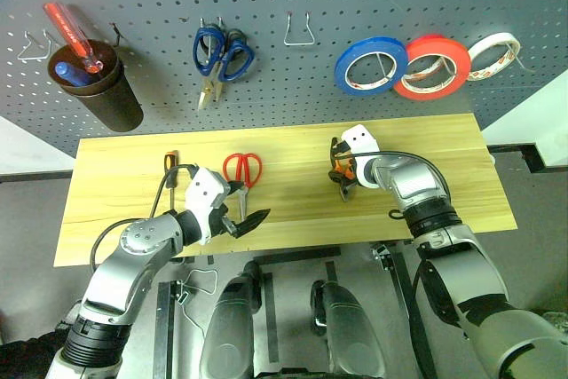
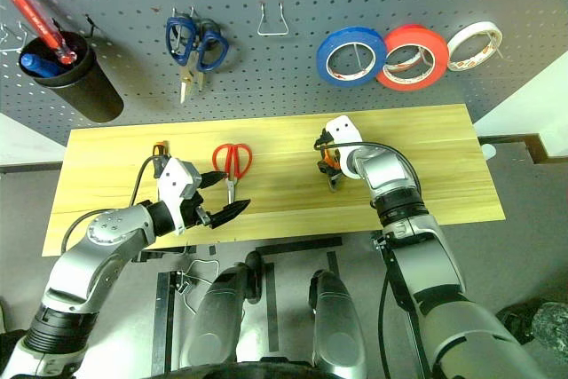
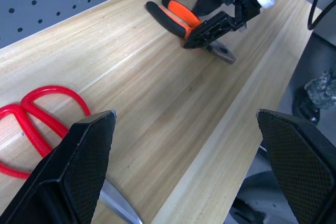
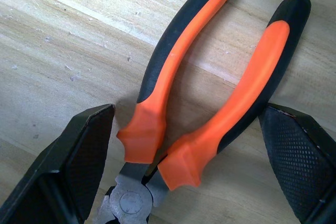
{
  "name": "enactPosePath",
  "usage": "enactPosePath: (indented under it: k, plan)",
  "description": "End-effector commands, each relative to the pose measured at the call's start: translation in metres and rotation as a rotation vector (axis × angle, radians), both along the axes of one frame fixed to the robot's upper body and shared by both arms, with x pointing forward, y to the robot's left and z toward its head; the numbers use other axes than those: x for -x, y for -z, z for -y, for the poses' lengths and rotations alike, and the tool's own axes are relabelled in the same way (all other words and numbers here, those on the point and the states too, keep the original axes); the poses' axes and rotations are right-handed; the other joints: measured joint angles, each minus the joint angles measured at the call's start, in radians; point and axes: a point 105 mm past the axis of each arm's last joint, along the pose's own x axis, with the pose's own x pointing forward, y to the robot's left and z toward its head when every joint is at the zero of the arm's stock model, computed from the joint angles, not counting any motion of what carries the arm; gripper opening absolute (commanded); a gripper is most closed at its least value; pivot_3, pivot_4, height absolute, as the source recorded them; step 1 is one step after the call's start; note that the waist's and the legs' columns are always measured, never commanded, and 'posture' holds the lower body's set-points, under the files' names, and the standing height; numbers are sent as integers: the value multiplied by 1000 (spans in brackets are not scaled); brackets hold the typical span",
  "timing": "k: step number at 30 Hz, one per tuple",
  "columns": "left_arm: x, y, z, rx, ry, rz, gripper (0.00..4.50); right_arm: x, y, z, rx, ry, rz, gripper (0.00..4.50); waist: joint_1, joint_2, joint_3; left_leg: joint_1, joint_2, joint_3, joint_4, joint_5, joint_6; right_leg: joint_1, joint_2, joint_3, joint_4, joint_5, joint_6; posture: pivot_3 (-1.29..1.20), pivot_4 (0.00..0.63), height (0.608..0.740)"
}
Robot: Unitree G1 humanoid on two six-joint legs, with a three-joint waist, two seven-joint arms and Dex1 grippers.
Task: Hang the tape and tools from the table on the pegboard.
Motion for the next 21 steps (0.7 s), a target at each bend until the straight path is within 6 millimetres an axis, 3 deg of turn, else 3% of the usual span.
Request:
enactPosePath:
  k: [1,3,8,9,17,21]
  plan:
    - [2,-9,3,7,13,46,4500,1,2,3,12,5,-14,4301,0,0,0,0,0,0,0,0,0,0,0,0,0,0,0,17,381,714]
    - [1,-9,2,7,11,48,4500,0,1,3,12,4,-11,3901,0,0,0,0,0,0,0,0,0,0,0,0,0,0,0,17,381,714]
    - [-1,-10,2,8,8,53,4500,-2,0,1,11,2,-4,2248,-3,0,0,0,0,0,0,1,-1,0,0,0,0,0,0,21,378,714]
    - [-1,-10,2,9,8,55,4500,-2,0,1,11,1,-3,2111,-5,0,0,0,0,0,0,1,-1,0,0,0,0,0,0,21,377,714]
    - [-3,-12,2,10,8,63,4500,-4,-4,-1,4,-10,23,2112,-15,0,0,0,0,0,0,2,-3,0,0,0,0,0,0,23,373,714]
    - [-4,-12,4,14,20,66,4500,-5,-22,-8,-29,-30,85,2112,-15,0,0,-1,0,0,0,2,-3,-1,0,0,0,0,0,20,367,714]
